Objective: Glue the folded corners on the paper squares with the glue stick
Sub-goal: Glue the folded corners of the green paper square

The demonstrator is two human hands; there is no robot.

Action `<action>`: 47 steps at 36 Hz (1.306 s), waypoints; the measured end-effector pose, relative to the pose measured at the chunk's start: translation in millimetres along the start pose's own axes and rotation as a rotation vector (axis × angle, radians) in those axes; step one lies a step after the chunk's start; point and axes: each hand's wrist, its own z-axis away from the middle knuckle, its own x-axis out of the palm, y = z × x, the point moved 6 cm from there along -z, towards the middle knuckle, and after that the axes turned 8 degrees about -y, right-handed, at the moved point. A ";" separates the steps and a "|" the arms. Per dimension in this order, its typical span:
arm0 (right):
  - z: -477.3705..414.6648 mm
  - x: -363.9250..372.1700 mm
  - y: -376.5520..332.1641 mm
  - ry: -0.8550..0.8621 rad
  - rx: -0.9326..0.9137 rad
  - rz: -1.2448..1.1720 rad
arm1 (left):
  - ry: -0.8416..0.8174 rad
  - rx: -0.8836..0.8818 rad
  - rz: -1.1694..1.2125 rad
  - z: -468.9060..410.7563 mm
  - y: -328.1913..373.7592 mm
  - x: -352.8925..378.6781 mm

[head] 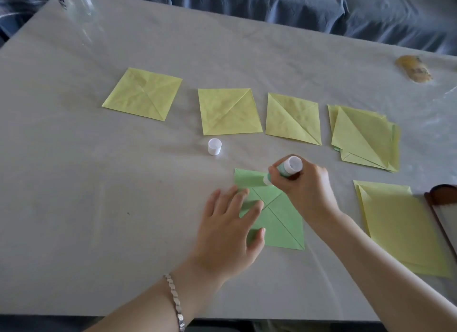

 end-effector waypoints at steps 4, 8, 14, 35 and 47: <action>5.8 -13.2 14.1 0.035 0.043 -0.004 | -0.003 -0.003 -0.007 -0.4 0.1 0.0; 9.1 -23.2 23.3 0.064 0.071 0.015 | -0.016 -0.007 -0.012 -0.4 0.2 0.2; 8.9 -23.2 21.6 0.067 0.067 0.043 | -0.008 -0.002 -0.012 -0.2 0.3 0.3; -9.4 27.9 -29.7 -0.080 -0.092 0.007 | 0.044 0.025 -0.011 0.1 1.4 -0.1; -22.8 41.0 -44.1 -0.061 -0.121 0.006 | 0.025 0.017 -0.016 -0.9 1.3 -0.8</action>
